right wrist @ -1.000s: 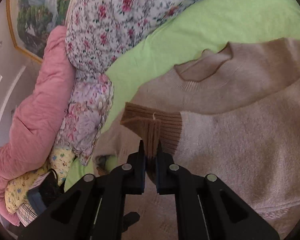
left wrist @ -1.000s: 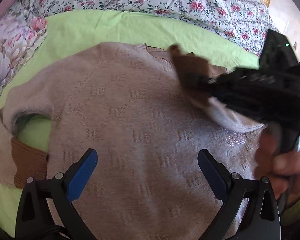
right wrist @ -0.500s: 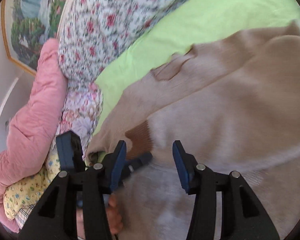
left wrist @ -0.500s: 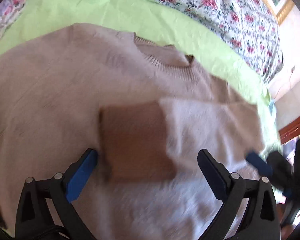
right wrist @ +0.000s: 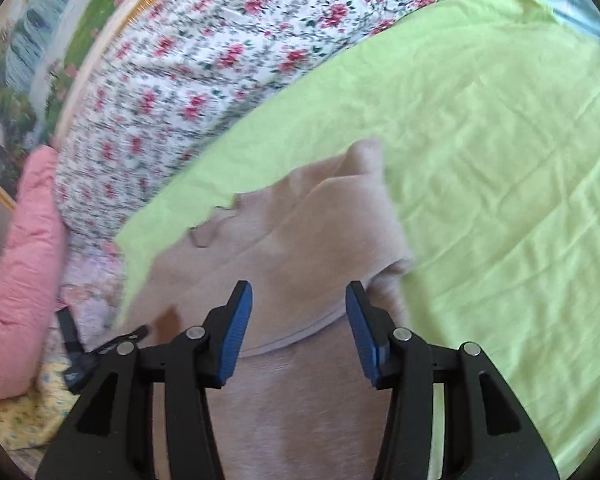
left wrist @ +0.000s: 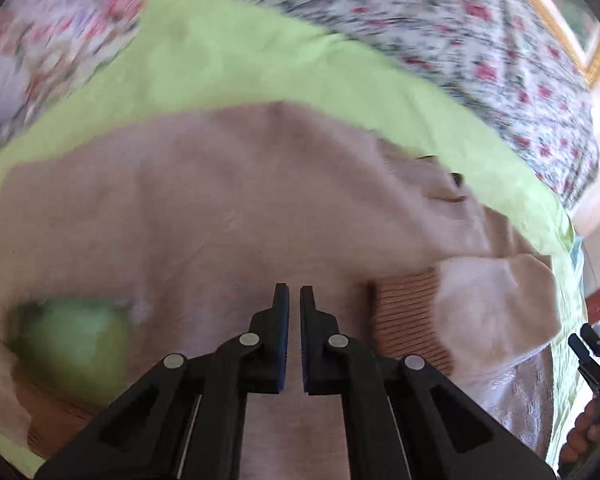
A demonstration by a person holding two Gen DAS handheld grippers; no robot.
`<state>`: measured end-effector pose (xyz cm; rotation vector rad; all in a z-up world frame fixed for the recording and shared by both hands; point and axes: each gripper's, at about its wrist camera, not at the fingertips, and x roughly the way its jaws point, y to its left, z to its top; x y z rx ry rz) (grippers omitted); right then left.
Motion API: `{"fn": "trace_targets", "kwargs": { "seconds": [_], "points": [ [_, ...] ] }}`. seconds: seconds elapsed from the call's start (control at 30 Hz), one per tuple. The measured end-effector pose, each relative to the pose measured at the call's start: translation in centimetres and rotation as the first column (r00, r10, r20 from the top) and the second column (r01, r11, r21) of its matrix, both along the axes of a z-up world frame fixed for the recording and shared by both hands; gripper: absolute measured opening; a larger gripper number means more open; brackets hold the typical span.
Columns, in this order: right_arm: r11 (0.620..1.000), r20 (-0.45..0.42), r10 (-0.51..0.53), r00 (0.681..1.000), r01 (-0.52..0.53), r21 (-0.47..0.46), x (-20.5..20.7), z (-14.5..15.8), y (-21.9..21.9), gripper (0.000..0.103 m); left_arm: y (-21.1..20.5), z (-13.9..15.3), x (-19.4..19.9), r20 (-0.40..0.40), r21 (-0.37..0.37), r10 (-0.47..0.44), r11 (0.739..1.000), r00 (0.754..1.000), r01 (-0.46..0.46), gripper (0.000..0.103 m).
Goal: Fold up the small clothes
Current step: 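Carry the sleeve across the sweater body with the right gripper and release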
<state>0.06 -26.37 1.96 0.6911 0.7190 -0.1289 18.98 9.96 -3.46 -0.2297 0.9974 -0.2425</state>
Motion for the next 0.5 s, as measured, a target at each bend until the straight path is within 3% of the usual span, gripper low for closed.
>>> {"fn": "trace_targets", "kwargs": {
  "seconds": [0.1, 0.13, 0.17, 0.2, 0.23, 0.27, 0.33, 0.4, 0.43, 0.5],
  "points": [
    [0.999, -0.068, 0.000, 0.998, -0.002, -0.039, 1.9, -0.5, -1.2, 0.050, 0.2, -0.3, -0.7, -0.045, -0.136, -0.059, 0.989, 0.997, 0.052, 0.007],
    [1.000, -0.062, 0.004, 0.998, -0.005, -0.018, 2.1, -0.4, -1.6, 0.050, -0.2, -0.3, -1.0, -0.055, -0.171, -0.083, 0.983, 0.995, 0.072, 0.018],
    [1.000, -0.041, 0.007, 0.999, -0.007, 0.001, 2.1, -0.1, -2.0, 0.050, -1.1, -0.1, -1.3, -0.063, -0.167, -0.111, 0.981, 0.992, 0.099, 0.039],
    [1.000, -0.026, 0.007, 1.000, -0.007, 0.001, 2.1, 0.2, -2.1, 0.051, -1.6, 0.2, -1.8, -0.059, -0.151, -0.122, 0.982, 0.991, 0.112, 0.053],
    [1.000, -0.018, 0.007, 1.000, -0.007, -0.012, 2.1, 0.4, -1.9, 0.051, -2.4, 0.3, -1.9, -0.059, -0.133, -0.131, 0.983, 0.990, 0.123, 0.080],
    [1.000, -0.015, 0.010, 1.000, -0.011, -0.022, 2.1, 0.6, -1.6, 0.054, -3.4, 0.2, -2.0, -0.060, -0.123, -0.142, 0.983, 0.988, 0.134, 0.084],
    [0.999, -0.013, 0.025, 1.000, -0.025, -0.021, 2.2, 0.6, -0.9, 0.055, -5.2, -0.4, -1.7, -0.081, -0.140, -0.174, 0.977, 0.981, 0.162, 0.078],
    [0.999, -0.016, 0.041, 0.999, -0.041, -0.003, 2.1, 0.3, -0.3, 0.055, -6.7, -1.4, -0.6, -0.099, -0.177, -0.212, 0.965, 0.972, 0.193, 0.036],
    [0.999, -0.018, 0.043, 0.999, -0.043, 0.002, 1.9, 0.2, -0.1, 0.055, -7.2, -1.9, -0.3, -0.103, -0.189, -0.232, 0.959, 0.967, 0.210, 0.004],
    [0.999, -0.026, 0.036, 0.999, -0.036, 0.007, 1.7, -0.1, -0.1, 0.055, -8.0, -2.5, 0.0, -0.093, -0.222, -0.231, 0.953, 0.968, 0.206, 0.006]
  ]
}}
